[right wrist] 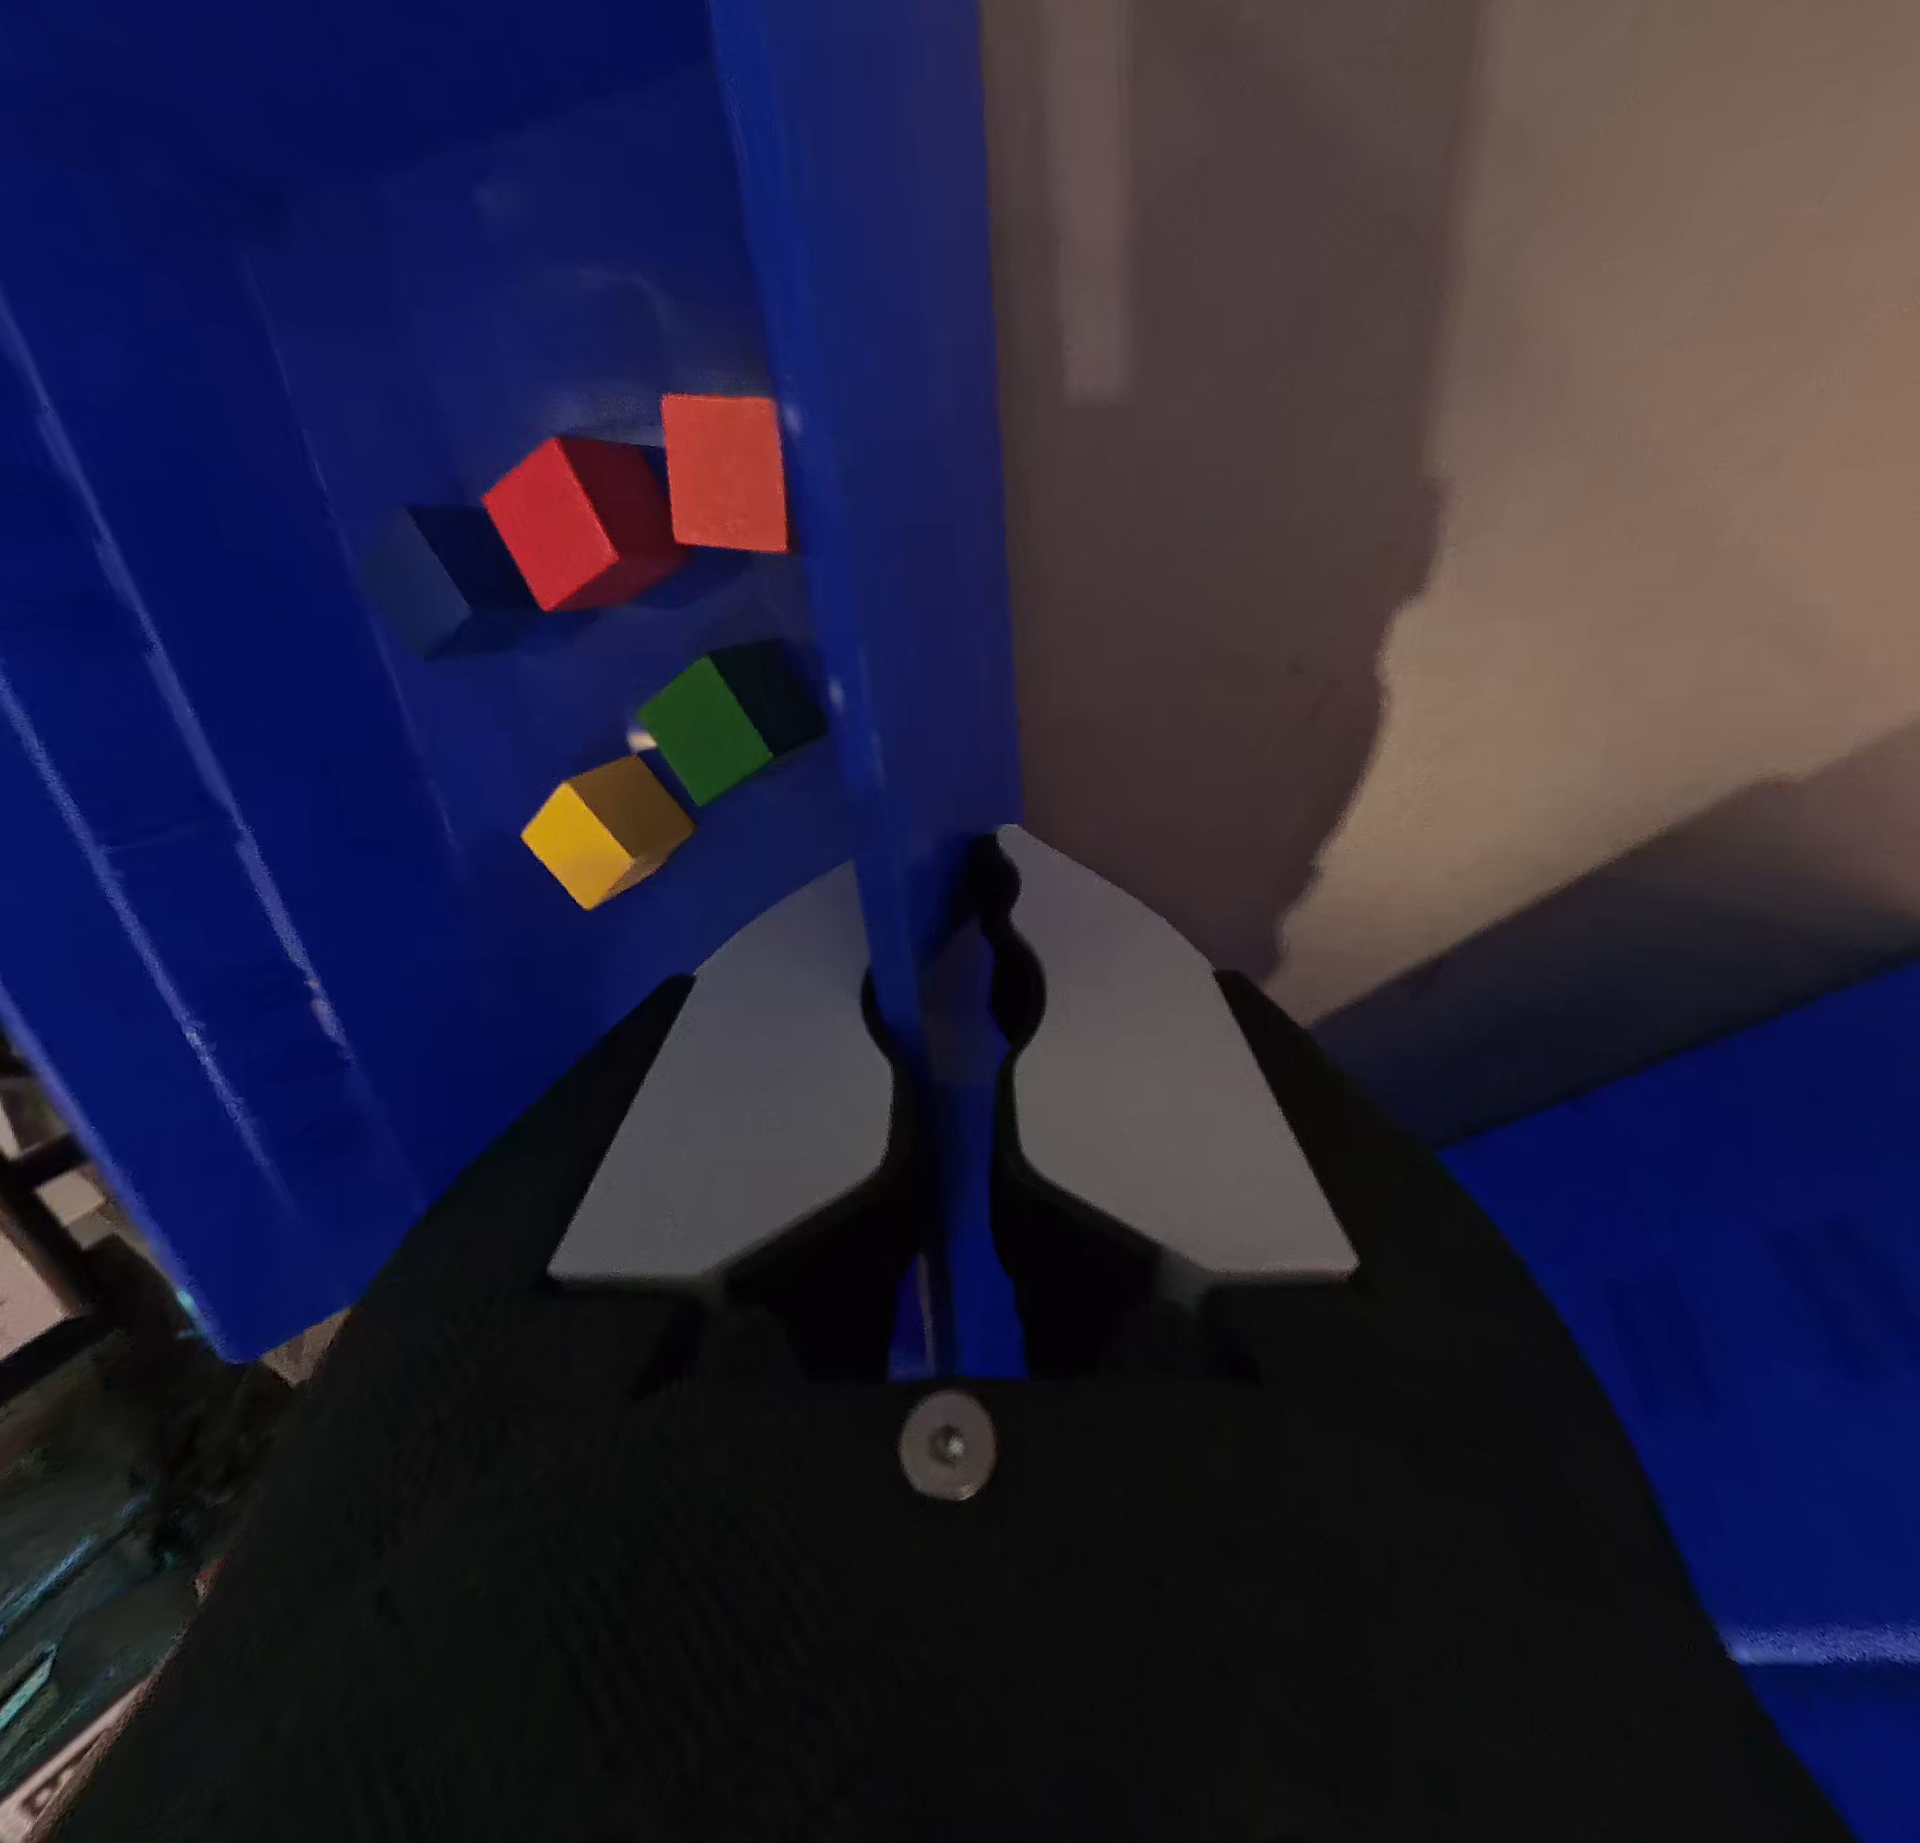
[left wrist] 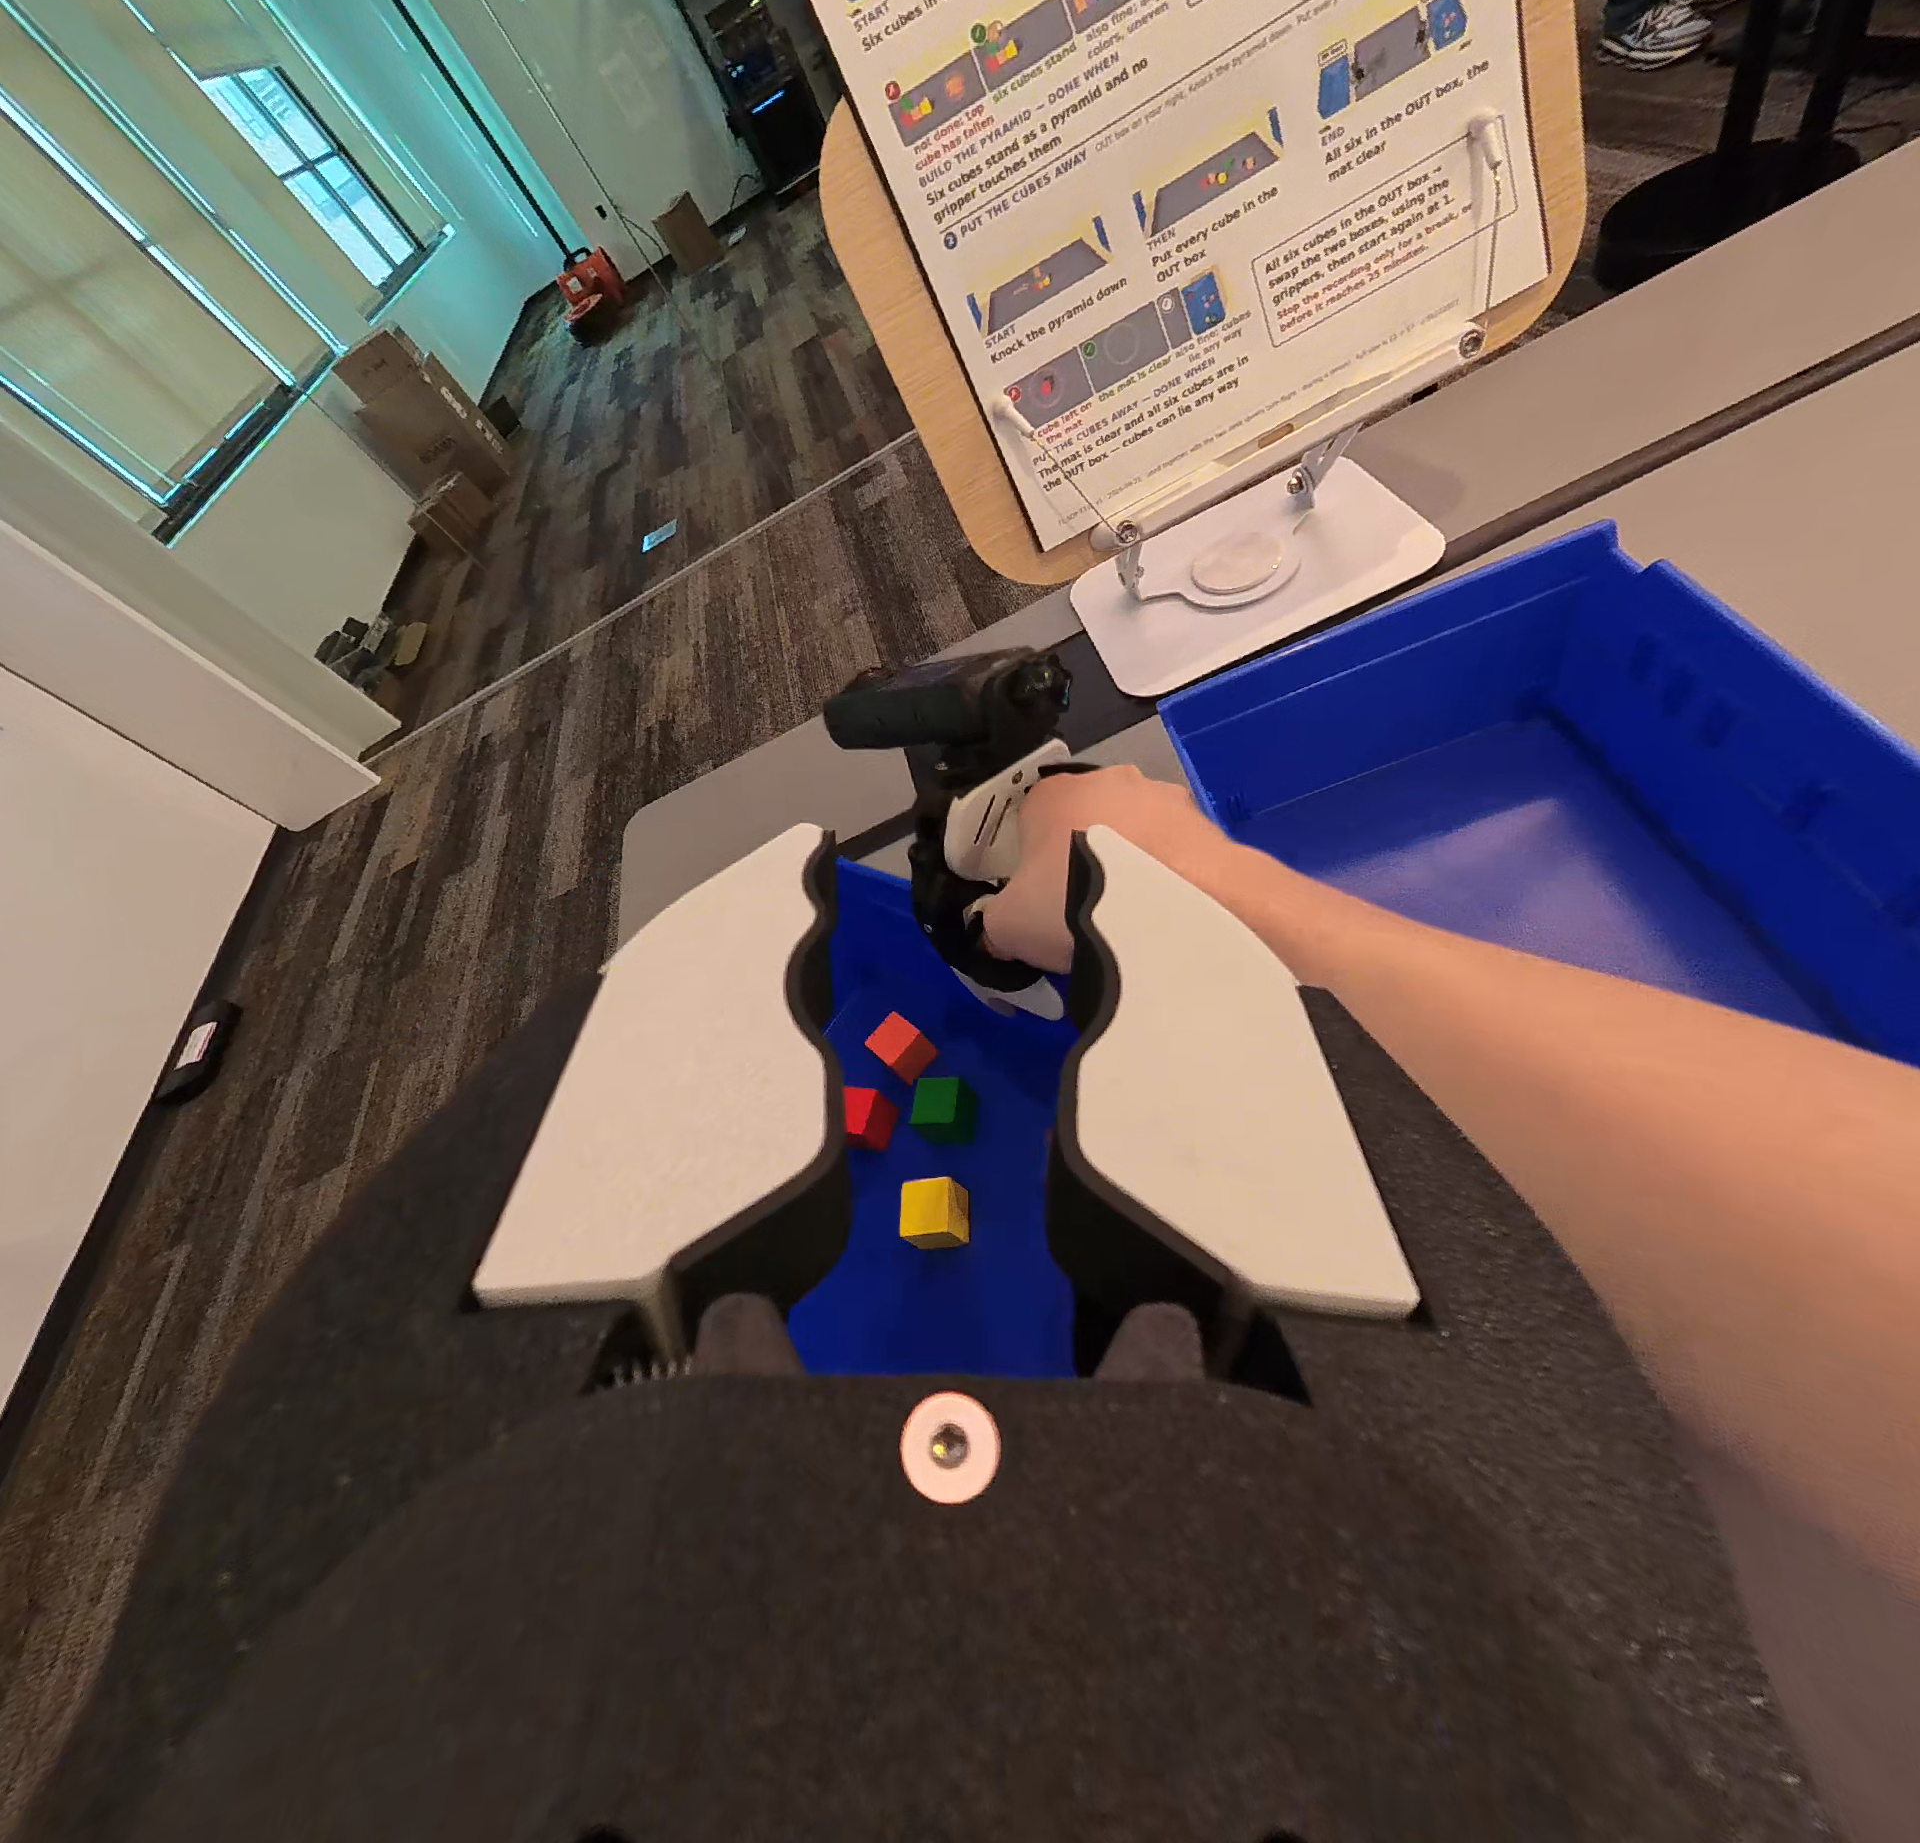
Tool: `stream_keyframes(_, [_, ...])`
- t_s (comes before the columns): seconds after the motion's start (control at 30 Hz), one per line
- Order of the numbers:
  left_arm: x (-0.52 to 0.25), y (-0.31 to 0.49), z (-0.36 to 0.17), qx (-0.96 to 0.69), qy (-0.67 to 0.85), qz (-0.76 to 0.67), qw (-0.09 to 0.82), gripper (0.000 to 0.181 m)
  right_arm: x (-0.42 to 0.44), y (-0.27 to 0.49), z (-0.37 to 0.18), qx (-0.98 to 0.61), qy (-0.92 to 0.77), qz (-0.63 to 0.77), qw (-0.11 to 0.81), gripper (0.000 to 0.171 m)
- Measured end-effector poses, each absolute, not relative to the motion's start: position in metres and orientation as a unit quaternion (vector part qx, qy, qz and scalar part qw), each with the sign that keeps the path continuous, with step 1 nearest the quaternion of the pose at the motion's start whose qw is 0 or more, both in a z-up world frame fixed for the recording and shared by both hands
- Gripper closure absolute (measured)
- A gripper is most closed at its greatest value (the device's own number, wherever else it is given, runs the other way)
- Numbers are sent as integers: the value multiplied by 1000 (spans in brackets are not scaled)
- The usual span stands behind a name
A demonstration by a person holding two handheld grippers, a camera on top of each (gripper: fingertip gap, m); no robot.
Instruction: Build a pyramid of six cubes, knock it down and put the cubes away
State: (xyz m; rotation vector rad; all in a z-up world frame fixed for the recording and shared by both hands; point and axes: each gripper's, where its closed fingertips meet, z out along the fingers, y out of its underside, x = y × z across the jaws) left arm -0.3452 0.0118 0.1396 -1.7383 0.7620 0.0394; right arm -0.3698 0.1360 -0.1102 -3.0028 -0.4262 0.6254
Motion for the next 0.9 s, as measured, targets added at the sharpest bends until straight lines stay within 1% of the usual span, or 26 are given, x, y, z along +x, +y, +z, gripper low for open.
stream_keyframes(0.07, [-345,12,139,-745,328,16,580,139,-373,140,-114,-968,-137,205,41,155])
stream_keyframes(0.1, [-345,13,138,-746,329,16,579,139,-375,142,-114,-966,-142,208,54,155])
stream_keyframes(0.17, [-344,13,135,-748,334,18,573,138,-377,147,-103,-957,-168,218,90,153])
stream_keyframes(0.23, [-344,12,132,-750,339,19,567,137,-375,158,-70,-937,-196,236,164,156])
stream_keyframes(0.3, [-343,11,130,-751,343,20,564,136,-356,163,-17,-905,-227,227,280,157])
stream_keyframes(0.33, [-343,10,130,-751,345,21,562,136,-334,161,8,-893,-234,195,331,155])
stream_keyframes(0.4, [-342,9,129,-751,349,21,560,136,-266,150,36,-889,-232,80,386,137])
stream_keyframes(0.43, [-342,9,129,-751,350,20,559,135,-222,143,40,-895,-213,6,392,125])
stream_keyframes(0.5, [-340,9,129,-751,350,20,560,135,-134,121,32,-914,-145,-99,366,104])
stream_keyframes(0.57, [-337,9,130,-749,352,18,561,135,-77,92,3,-942,-68,-94,315,91])
stream_keyframes(0.63, [-333,9,129,-748,357,20,559,135,-57,67,-38,-965,-21,-28,261,89])
stream_keyframes(0.7, [-329,9,125,-749,363,23,553,134,-58,46,-78,-980,-13,33,196,90])
stream_keyframes(0.77, [-327,9,121,-751,373,26,544,133,-63,32,-108,-988,-32,50,145,100])
stream_keyframes(0.8, [-326,9,119,-752,377,27,540,133,-65,27,-118,-990,-49,48,125,114])
stream_keyframes(0.83, [-325,9,117,-753,378,29,538,133,-75,25,-123,-989,-63,80,111,133])
stream_keyframes(0.9, [-324,9,115,-754,381,35,534,133,-74,23,-126,-990,-56,92,88,142])
